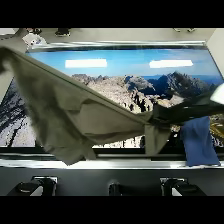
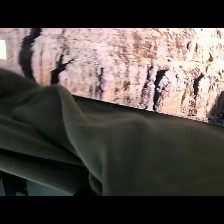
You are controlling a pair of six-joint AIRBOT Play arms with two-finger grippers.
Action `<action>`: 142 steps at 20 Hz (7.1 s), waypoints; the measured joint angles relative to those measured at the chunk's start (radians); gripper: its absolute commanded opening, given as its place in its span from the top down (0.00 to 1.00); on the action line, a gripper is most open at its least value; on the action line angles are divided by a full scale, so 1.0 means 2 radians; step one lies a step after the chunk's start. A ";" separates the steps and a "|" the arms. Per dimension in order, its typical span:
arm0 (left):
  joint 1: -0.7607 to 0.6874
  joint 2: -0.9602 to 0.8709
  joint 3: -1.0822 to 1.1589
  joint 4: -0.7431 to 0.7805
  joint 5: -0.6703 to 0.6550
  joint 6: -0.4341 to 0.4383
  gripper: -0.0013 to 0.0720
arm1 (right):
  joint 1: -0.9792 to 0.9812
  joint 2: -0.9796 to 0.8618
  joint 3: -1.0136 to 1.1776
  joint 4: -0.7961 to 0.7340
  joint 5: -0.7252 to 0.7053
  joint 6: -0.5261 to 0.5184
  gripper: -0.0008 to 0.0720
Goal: Fold the shirts.
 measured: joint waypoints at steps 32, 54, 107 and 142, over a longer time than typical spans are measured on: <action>0.175 -0.199 -0.284 -0.111 -0.187 0.032 0.16 | -0.152 -0.292 -0.007 0.056 -0.181 -0.121 0.19; 0.188 -0.246 -0.311 -0.182 -0.041 0.053 0.95 | -0.143 -0.338 -0.007 0.093 -0.261 -0.088 0.60; 0.087 -0.390 0.082 -0.164 0.011 0.038 0.95 | -0.148 -0.442 0.377 -0.057 -0.221 -0.017 0.94; 0.150 -0.129 -0.450 -0.176 -0.207 0.083 0.46 | -0.191 -0.215 -0.018 -0.139 -0.028 -0.084 0.37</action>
